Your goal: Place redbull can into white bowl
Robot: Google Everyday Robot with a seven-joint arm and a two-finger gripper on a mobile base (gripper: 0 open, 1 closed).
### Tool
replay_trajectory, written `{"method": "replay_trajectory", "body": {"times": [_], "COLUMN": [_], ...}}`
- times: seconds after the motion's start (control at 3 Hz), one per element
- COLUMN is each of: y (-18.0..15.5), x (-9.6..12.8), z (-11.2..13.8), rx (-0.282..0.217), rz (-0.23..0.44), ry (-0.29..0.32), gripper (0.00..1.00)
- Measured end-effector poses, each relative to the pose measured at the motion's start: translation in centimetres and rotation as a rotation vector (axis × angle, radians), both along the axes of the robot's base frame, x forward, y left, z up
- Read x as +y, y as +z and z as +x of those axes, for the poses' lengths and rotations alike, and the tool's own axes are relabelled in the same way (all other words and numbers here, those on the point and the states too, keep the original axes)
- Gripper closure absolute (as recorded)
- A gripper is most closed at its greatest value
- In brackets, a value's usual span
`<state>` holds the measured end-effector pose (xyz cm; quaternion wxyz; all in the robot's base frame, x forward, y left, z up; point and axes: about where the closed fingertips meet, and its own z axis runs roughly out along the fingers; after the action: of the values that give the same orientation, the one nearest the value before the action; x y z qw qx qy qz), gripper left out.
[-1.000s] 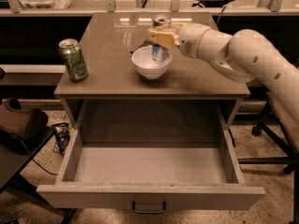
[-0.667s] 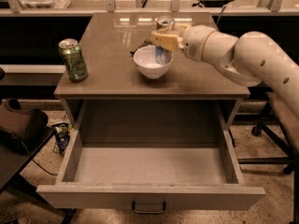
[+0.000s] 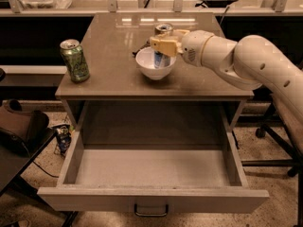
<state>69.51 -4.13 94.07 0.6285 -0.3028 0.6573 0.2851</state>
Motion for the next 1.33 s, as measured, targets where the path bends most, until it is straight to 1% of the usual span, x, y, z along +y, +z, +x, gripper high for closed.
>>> {"method": "replay_trajectory", "body": {"times": [1.0, 1.33], "y": [0.06, 0.08], "x": [0.77, 0.91], "z": [-0.09, -0.10], "rx": [0.000, -0.001], "rz": [0.000, 0.000], "ry": [0.011, 0.014], "gripper": [0.04, 0.00]}}
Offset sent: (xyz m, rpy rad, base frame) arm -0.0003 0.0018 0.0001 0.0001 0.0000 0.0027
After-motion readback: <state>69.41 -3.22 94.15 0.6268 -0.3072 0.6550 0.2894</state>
